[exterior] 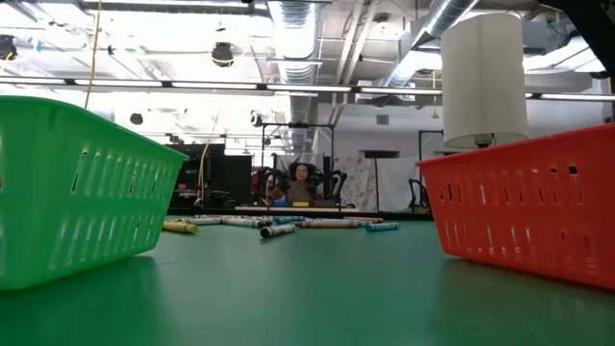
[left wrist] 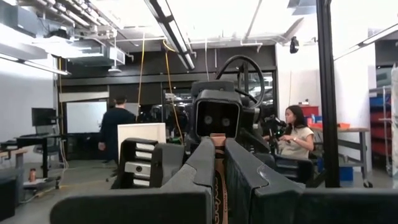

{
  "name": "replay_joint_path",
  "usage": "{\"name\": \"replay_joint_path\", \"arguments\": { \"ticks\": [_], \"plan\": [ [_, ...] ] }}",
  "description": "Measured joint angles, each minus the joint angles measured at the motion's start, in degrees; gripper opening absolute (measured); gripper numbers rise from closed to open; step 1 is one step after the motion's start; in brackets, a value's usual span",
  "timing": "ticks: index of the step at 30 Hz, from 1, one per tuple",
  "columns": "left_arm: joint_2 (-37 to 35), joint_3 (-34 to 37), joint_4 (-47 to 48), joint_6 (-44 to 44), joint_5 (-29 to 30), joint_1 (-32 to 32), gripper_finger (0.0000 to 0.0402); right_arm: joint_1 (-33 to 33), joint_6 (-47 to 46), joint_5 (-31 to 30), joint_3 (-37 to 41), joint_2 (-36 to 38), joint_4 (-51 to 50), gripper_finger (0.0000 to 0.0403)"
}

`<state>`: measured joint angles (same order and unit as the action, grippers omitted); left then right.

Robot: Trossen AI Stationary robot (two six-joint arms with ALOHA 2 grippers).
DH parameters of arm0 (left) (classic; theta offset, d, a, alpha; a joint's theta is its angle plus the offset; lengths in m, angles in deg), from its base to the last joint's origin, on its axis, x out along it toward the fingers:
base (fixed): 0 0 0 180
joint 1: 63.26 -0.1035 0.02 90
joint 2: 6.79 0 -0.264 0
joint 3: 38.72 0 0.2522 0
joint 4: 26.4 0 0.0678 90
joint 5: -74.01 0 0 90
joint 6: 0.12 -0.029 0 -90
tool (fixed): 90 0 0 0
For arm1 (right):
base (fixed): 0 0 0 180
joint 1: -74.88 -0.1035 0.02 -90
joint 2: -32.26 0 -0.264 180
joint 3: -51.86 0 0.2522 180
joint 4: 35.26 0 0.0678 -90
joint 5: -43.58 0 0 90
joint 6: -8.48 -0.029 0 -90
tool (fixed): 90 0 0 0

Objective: Sort crayons
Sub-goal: Put the brown crayon into the orange bin

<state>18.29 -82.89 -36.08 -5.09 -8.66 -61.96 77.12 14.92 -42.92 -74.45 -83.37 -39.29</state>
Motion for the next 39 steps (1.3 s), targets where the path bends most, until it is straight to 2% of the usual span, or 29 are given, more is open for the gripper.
{"name": "replay_joint_path", "arguments": {
  "ticks": [13,19,27,34,39],
  "plan": [
    [4.0,0.0,-4.2,-1.1,0.0,0.0,0.0,0.0,-1.0,0.6,0.0,0.0,-1.4,0.0198],
    [5.5,0.0,-4.3,-1.7,0.0,0.0,0.0,0.0,-1.0,1.0,0.0,0.0,-3.3,0.0143],
    [5.6,0.0,-4.3,-2.1,0.3,0.0,0.0,0.0,-1.0,1.1,0.0,0.0,-4.2,0.0014],
    [5.5,0.0,-3.3,-2.3,2.2,0.0,0.001,-0.5,-1.0,-2.8,0.0,0.0,-5.0,0.0005],
    [5.2,0.0,1.4,-3.7,5.9,0.0,0.0066,-0.6,-0.8,-3.9,0.0,0.0,-7.7,0.0003]
  ]
}}
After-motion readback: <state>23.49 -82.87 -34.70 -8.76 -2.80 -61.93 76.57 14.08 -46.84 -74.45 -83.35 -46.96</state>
